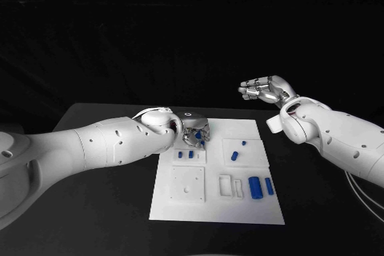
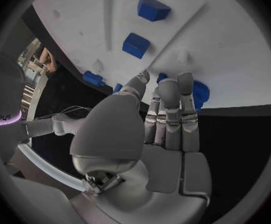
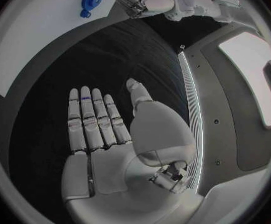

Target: Assemble the parts on the task board

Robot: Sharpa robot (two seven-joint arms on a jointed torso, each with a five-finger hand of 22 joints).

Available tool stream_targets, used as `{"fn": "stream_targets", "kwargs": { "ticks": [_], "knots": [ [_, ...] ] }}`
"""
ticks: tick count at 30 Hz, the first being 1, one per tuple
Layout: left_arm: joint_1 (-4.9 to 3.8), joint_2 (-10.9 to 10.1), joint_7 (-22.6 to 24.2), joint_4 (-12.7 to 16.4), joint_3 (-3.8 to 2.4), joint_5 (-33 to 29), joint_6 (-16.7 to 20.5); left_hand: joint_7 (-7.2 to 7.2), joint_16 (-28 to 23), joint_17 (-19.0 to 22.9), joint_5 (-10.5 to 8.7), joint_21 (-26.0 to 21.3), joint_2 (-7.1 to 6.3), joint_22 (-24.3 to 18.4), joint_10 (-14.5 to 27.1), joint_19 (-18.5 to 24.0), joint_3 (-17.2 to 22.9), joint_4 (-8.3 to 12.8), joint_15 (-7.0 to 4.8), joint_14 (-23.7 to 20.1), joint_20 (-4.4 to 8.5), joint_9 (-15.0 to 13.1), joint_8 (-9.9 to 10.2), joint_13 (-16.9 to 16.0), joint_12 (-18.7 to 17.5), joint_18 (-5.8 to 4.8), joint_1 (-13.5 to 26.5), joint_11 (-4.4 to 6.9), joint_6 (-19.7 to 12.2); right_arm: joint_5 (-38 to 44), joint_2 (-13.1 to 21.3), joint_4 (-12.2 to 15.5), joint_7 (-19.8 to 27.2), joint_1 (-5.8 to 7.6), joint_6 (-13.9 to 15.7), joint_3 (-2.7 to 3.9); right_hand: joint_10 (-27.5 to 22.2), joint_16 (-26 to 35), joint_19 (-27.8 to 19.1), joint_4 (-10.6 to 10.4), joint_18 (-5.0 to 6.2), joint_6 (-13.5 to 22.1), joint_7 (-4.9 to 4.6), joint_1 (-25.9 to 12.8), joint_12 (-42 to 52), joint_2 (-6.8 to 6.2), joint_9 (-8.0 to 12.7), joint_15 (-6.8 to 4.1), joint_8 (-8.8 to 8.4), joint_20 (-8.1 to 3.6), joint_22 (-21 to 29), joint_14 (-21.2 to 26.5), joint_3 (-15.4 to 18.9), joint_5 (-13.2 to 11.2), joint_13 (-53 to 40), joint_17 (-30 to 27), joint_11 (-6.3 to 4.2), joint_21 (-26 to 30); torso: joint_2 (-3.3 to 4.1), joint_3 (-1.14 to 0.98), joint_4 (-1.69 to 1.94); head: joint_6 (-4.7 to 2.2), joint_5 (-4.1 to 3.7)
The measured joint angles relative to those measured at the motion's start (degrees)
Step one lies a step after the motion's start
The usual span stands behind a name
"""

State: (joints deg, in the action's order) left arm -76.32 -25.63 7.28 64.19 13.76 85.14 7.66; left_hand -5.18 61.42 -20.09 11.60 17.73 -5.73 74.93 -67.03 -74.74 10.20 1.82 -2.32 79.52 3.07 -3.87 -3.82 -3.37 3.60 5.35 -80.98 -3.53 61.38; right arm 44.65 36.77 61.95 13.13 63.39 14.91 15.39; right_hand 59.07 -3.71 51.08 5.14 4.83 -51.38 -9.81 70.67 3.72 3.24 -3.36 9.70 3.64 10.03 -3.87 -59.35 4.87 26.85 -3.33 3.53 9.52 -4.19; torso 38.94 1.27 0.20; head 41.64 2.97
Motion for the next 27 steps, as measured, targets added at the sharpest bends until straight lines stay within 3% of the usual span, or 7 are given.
{"fn": "stream_targets", "kwargs": {
  "ticks": [6,16,23,27],
  "knots": [
    [0.24,0.1,0.0,-0.6,0.04,0.6,-0.4,-0.16,0.2,0.2,0.0,0.9,-0.01,0.0,-2.0,0.1,4.0,0.3,0.0,0.0,-0.15,0.1,0.0,0.0,0.0,0.0,0.0,0.56,0.2,0.0,0.0,0.0,0.0,0.0,-0.2,0.0,0.0,0.0,0.0,0.0,0.0,0.0,0.0,0.0,0.0,0.0,0.0,0.0,0.0,0.0,0.0,0.0,0.0,0.0,0.0,0.0,0.0,0.0,0.0,0.0,-0.01,-0.06,0.2],
    [0.25,0.2,-0.1,-0.9,-0.03,0.7,-0.7,-0.17,0.4,0.2,0.0,1.3,0.16,0.0,-2.4,0.2,4.9,0.2,0.0,0.0,-0.21,0.1,0.0,0.0,0.0,0.0,0.5,0.59,0.4,0.0,-0.1,0.0,-0.1,0.0,-0.4,0.0,0.0,0.0,0.0,0.0,0.0,0.0,0.0,0.0,0.0,0.0,0.0,0.0,0.0,0.0,0.0,0.0,0.0,0.0,0.0,0.0,0.0,0.0,0.01,0.01,0.0,-0.07,0.16],
    [0.24,0.2,-0.1,-0.9,-0.08,0.5,-1.0,-0.25,0.7,0.2,0.0,1.6,0.98,0.0,-4.2,0.6,5.1,0.0,0.0,0.0,-0.2,0.1,0.0,0.1,0.0,-0.01,1.3,0.81,2.3,0.0,-0.2,-0.1,-0.1,0.0,-0.4,0.0,0.0,0.0,0.0,0.0,0.0,0.0,0.0,0.0,0.0,0.0,0.1,0.0,0.0,0.0,0.0,0.0,0.0,0.0,0.0,0.0,0.0,0.0,0.02,0.03,0.03,0.0,0.12],
    [0.24,0.3,-0.2,-0.9,-0.09,0.2,-1.3,-0.1,0.7,0.3,0.0,1.6,2.3,0.0,-5.6,0.6,4.5,-0.9,0.0,0.0,-0.2,0.0,0.0,0.0,0.0,-0.01,1.4,1.05,3.8,0.0,-0.3,-0.2,-0.1,-0.01,-0.5,0.0,0.0,0.0,0.0,0.0,0.0,0.0,0.01,0.0,0.0,0.0,0.0,0.0,0.0,0.0,0.0,0.0,0.0,0.0,0.0,0.0,0.0,0.0,0.02,0.04,0.05,0.04,0.12]
  ]
}}
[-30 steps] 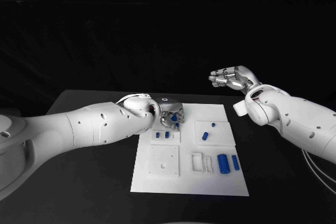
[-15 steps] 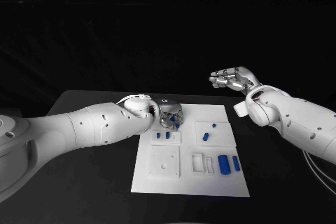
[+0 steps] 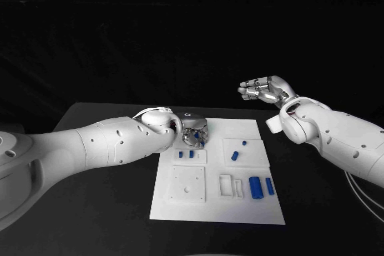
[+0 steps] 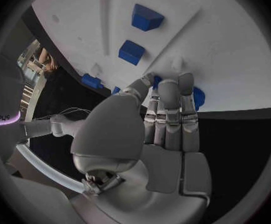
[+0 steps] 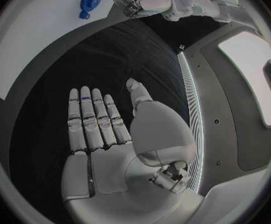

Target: Assemble the parts on the task board

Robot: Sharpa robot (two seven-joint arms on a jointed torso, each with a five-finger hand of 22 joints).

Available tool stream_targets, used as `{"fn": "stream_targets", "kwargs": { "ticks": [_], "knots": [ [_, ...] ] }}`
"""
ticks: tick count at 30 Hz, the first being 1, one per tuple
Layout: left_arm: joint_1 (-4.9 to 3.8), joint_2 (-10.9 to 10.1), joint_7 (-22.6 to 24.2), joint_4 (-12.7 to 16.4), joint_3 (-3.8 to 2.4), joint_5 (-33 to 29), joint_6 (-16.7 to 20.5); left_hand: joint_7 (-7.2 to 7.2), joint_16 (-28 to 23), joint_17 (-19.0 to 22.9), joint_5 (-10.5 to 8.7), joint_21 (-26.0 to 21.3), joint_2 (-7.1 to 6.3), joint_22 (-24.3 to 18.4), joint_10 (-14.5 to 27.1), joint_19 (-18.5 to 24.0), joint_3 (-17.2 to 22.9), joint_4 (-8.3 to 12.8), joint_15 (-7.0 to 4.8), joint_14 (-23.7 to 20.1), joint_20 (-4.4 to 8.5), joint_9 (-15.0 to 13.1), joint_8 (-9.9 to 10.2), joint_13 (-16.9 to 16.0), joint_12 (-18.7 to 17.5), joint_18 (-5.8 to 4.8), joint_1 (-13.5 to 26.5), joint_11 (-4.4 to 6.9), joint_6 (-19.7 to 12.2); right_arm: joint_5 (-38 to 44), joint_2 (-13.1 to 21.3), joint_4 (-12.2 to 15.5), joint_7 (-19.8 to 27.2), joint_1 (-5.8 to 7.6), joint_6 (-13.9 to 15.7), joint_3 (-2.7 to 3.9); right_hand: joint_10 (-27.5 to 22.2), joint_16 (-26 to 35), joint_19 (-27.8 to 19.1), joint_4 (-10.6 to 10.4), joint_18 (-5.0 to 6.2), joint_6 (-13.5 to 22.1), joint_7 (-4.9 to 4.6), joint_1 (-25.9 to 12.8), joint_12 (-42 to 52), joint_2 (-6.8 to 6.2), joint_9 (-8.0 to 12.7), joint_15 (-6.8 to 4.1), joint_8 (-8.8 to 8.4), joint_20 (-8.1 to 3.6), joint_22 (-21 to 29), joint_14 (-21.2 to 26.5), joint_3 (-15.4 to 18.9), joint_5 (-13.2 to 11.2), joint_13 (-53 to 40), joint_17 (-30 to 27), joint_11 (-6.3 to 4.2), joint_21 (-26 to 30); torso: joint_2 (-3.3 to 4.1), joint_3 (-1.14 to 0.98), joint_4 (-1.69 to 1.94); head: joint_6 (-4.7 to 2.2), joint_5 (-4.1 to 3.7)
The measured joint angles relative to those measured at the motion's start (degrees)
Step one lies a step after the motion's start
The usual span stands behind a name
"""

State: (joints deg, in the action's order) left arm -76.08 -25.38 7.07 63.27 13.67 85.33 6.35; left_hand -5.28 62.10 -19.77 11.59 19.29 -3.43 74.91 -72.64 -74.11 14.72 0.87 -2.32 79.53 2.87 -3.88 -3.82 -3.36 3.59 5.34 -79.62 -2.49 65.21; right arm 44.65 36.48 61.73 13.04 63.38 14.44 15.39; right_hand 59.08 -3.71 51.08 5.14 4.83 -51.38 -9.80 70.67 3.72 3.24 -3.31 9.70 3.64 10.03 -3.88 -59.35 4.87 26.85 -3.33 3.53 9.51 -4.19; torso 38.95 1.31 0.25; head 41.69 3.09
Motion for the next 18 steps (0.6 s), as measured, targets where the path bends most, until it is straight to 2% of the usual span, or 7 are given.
{"fn": "stream_targets", "kwargs": {
  "ticks": [3,13,18],
  "knots": [
    [-0.01,0.0,-0.1,0.0,-0.02,-0.3,-0.3,-0.03,0.0,0.1,0.0,0.0,0.49,0.0,-0.4,0.0,-0.3,-0.3,0.0,0.0,0.0,0.0,0.0,0.0,0.0,0.01,-0.5,0.26,0.6,0.0,-0.1,0.0,0.0,0.0,0.0,0.0,0.0,0.0,0.0,0.0,0.0,0.0,0.0,0.0,0.0,0.0,0.0,0.0,0.0,0.0,0.0,0.0,0.0,0.0,0.0,0.0,0.0,0.0,0.0,0.0,0.01,0.01,0.04],
    [-0.05,0.1,-0.5,0.0,-0.07,-0.9,-0.8,0.28,0.3,0.1,-0.12,0.6,2.41,0.0,-2.0,0.2,-1.7,1.0,0.01,0.0,0.21,-0.1,0.2,0.1,-0.2,0.0,-1.8,0.62,2.3,0.0,-0.1,-0.1,0.0,0.0,-0.1,0.0,0.0,0.0,0.0,0.0,0.0,0.0,0.0,0.0,0.0,0.0,0.0,0.0,0.0,0.0,0.0,0.0,-0.3,0.0,0.0,0.0,0.0,0.0,0.0,0.0,-0.02,0.01,0.16],
    [-0.05,0.0,-0.7,0.1,-0.07,-1.0,-0.9,0.22,0.4,0.1,-0.56,1.3,3.5,0.0,-2.5,0.2,-2.6,2.4,-0.13,0.2,0.21,-0.1,0.4,0.0,-0.4,-0.02,-2.2,0.74,2.9,0.0,-0.2,-0.1,0.0,0.0,-0.1,0.0,0.0,0.0,0.0,0.0,0.0,0.0,0.0,0.0,0.0,0.0,0.0,0.0,0.0,0.0,0.0,0.0,-0.3,0.0,0.0,0.0,0.0,0.0,0.0,-0.01,-0.04,-0.04,0.16]
  ]
}}
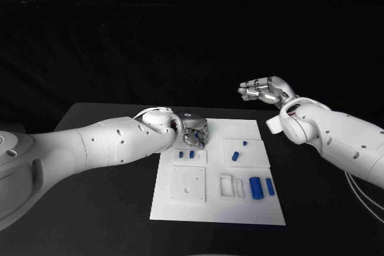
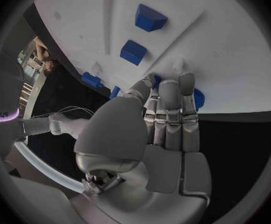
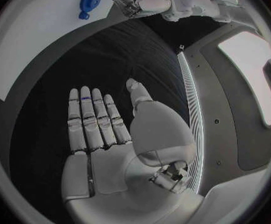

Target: Assemble the parts on the task board

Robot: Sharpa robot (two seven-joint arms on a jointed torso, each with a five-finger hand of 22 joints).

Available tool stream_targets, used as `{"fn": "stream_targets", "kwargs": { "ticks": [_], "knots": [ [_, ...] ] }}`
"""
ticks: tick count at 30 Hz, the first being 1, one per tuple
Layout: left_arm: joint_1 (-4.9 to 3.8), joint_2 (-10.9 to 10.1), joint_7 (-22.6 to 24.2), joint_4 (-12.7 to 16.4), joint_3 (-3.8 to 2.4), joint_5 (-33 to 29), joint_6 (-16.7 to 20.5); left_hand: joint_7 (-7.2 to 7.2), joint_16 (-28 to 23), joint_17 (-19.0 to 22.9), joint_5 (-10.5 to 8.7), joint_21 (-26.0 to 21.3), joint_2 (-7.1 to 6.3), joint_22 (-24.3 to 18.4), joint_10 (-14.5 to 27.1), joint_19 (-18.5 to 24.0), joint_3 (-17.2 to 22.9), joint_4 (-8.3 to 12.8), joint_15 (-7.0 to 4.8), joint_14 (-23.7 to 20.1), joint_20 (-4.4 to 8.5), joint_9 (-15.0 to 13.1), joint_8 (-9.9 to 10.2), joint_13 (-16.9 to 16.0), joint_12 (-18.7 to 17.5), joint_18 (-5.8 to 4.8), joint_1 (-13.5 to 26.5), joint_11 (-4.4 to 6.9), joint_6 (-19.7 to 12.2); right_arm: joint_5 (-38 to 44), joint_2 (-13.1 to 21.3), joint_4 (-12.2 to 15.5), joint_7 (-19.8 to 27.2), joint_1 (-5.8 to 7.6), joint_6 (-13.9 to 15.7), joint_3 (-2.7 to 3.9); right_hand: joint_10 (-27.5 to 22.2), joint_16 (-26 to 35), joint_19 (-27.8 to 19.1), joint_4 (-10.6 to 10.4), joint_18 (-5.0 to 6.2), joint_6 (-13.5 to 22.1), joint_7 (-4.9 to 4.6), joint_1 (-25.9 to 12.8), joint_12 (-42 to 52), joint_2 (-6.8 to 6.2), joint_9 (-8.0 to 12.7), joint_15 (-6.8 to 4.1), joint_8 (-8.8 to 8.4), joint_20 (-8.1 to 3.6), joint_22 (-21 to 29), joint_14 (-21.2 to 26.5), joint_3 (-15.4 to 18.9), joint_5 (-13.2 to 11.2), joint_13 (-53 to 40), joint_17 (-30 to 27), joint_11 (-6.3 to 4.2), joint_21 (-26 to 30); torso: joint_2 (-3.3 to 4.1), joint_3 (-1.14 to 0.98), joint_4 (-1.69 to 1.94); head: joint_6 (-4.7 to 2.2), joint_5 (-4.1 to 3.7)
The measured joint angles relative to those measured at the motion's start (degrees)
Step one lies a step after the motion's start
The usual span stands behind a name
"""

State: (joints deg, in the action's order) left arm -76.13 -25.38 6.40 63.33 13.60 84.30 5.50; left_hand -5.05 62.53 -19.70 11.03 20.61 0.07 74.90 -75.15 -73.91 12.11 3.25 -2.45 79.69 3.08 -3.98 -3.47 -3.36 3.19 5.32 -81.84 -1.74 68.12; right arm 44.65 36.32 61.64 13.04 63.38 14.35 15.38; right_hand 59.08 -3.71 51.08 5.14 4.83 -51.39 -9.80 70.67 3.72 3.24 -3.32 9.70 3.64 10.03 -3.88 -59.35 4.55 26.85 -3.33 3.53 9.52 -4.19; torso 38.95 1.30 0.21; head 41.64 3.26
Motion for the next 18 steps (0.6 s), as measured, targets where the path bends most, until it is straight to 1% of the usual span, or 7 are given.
{"fn": "stream_targets", "kwargs": {
  "ticks": [5,9,11,13,18],
  "knots": [
    [0.05,-0.5,-0.1,0.5,-0.01,-0.3,0.2,0.0,0.0,0.0,-0.01,0.5,0.16,0.0,0.0,0.2,-0.1,0.6,0.0,0.0,0.21,0.0,0.2,0.0,-0.1,-0.01,-0.2,0.0,0.0,0.0,0.0,0.0,0.0,0.0,0.0,0.0,0.0,0.0,0.0,0.0,-0.01,0.0,0.0,0.0,0.0,0.0,0.0,0.0,0.0,0.0,0.0,0.0,0.0,0.0,0.0,0.0,0.0,0.0,0.0,0.01,0.0,-0.1,-0.01],
    [0.13,-1.7,-0.2,1.7,0.01,-0.7,0.7,0.0,0.0,-0.1,-0.01,0.7,0.21,0.0,0.0,0.2,0.2,0.8,0.01,0.0,0.21,0.0,0.2,0.0,-0.1,-0.03,-0.2,0.0,0.0,0.0,0.0,0.0,0.0,0.0,0.0,0.0,0.0,0.0,0.0,0.0,-0.01,0.0,0.0,0.0,0.0,0.0,0.0,0.0,0.0,0.0,0.0,0.0,0.0,0.0,0.0,0.0,0.0,0.0,0.0,0.04,0.02,-0.15,-0.07],
    [0.22,-2.4,-0.4,2.6,-0.09,-1.0,1.0,-0.07,0.1,-0.2,-0.02,0.9,0.21,0.0,0.0,0.2,0.2,0.8,0.08,0.1,0.23,0.0,0.2,0.0,-0.2,-0.05,-0.2,0.0,-0.1,0.0,0.1,-0.1,0.0,0.0,0.0,0.0,0.0,0.0,0.0,0.0,0.0,0.0,0.0,0.0,0.0,0.0,0.0,0.0,0.0,0.0,0.0,0.0,0.0,0.0,0.0,0.0,0.0,0.0,0.0,0.04,0.04,-0.15,-0.09],
    [0.3,-3.0,-0.6,3.4,-0.49,-1.4,1.3,-0.17,0.2,-0.2,-0.02,0.9,0.21,0.0,0.0,0.0,0.2,0.8,0.09,0.1,0.42,0.0,0.2,0.0,-0.2,-0.09,-0.2,0.0,-0.2,0.0,0.1,-0.1,0.0,0.0,0.0,0.0,0.0,0.0,0.0,0.0,0.0,0.0,0.0,0.0,0.0,0.0,0.0,0.0,0.0,0.0,0.0,0.0,0.0,0.0,0.0,0.0,0.0,0.0,0.0,0.04,0.08,-0.09,-0.15],
    [0.31,-4.2,-0.9,5.2,-2.18,-2.5,2.1,-0.17,0.2,-0.2,-0.22,1.1,0.19,0.0,0.0,0.0,0.3,1.0,-0.1,0.3,0.42,0.0,0.2,0.0,0.0,-0.12,-0.2,-0.01,-0.2,0.0,0.0,-0.1,0.0,0.0,0.0,0.0,0.0,0.0,0.0,0.0,-0.01,0.0,0.0,0.0,0.0,0.0,0.0,0.0,0.0,0.0,0.0,0.0,0.0,0.0,0.0,0.0,0.0,0.0,-0.01,0.04,0.1,0.1,-0.2]
  ]
}}
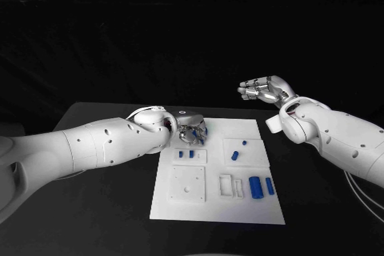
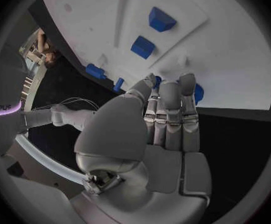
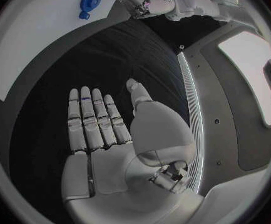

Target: Assemble the parts on the task board

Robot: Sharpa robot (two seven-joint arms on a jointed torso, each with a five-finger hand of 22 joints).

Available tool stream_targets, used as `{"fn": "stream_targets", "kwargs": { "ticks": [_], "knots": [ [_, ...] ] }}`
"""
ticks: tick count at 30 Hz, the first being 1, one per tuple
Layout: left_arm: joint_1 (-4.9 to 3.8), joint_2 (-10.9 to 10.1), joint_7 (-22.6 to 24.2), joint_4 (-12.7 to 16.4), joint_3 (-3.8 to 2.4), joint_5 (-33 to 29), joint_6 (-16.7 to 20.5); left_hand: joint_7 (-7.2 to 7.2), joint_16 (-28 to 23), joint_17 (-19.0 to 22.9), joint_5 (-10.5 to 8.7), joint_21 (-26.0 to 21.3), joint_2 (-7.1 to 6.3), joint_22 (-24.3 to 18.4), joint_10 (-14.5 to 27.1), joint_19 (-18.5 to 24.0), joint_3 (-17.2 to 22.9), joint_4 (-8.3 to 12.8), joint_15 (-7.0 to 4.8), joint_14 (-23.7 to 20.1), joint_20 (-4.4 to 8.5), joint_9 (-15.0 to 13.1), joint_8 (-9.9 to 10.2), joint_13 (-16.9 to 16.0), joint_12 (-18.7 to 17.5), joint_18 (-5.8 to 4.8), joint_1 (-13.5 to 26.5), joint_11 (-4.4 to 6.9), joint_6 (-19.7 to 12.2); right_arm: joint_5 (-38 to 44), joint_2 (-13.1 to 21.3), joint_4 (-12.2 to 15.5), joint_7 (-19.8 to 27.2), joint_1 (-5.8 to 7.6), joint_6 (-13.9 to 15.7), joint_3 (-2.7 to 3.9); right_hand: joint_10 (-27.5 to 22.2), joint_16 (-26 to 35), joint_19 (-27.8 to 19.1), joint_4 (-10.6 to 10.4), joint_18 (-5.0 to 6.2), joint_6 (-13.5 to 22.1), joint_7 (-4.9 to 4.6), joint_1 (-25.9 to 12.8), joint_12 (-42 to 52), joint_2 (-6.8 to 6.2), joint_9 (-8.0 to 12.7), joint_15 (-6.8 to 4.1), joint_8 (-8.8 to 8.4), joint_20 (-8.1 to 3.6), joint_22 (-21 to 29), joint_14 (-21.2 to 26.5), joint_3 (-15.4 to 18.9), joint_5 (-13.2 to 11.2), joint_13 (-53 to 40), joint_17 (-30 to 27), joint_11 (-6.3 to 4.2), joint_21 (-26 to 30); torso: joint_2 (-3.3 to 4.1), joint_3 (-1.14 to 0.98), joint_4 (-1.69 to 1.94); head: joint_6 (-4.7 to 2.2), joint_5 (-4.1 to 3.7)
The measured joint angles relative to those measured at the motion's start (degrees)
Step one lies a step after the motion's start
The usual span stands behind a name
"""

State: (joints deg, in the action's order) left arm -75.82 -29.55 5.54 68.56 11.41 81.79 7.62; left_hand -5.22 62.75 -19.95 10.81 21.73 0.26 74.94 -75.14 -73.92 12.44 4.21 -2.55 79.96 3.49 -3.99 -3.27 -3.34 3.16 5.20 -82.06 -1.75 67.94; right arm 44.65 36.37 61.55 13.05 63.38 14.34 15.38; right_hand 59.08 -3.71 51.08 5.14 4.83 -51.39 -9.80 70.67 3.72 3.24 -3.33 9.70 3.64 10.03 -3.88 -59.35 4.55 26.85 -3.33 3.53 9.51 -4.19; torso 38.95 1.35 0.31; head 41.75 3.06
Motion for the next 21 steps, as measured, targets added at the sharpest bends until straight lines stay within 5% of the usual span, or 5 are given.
{"fn": "stream_targets", "kwargs": {
  "ticks": [9,21],
  "knots": [
    [-0.11,-3.0,-0.7,3.0,-2.48,-2.6,0.7,0.0,0.2,-0.1,0.26,0.2,-0.03,0.0,0.2,0.0,0.2,0.2,0.0,0.0,0.0,0.0,0.0,0.0,0.0,-0.31,0.0,-0.22,0.0,0.0,0.1,-0.2,0.0,0.0,0.0,0.0,0.0,0.0,0.0,0.0,0.0,0.0,0.0,0.0,0.0,0.0,0.0,0.0,0.0,0.0,0.0,0.0,0.0,0.0,0.0,0.0,0.0,0.0,-0.02,-0.01,0.0,0.0,0.19],
    [-0.46,-5.4,-2.1,4.2,-2.77,-5.2,0.4,0.01,0.2,-0.1,0.25,0.4,-0.26,0.0,0.3,0.2,0.1,0.9,-0.22,-0.2,0.2,0.1,-0.2,0.0,0.0,-0.39,0.2,-0.3,0.0,0.0,0.2,-0.3,-0.1,-0.01,0.0,0.0,0.0,0.0,0.0,-0.1,0.0,0.0,0.0,0.0,0.0,0.0,0.0,0.0,0.0,0.0,0.0,0.0,-0.1,0.0,0.0,0.0,0.0,0.0,-0.02,-0.04,-0.02,0.1,0.62]
  ]
}}
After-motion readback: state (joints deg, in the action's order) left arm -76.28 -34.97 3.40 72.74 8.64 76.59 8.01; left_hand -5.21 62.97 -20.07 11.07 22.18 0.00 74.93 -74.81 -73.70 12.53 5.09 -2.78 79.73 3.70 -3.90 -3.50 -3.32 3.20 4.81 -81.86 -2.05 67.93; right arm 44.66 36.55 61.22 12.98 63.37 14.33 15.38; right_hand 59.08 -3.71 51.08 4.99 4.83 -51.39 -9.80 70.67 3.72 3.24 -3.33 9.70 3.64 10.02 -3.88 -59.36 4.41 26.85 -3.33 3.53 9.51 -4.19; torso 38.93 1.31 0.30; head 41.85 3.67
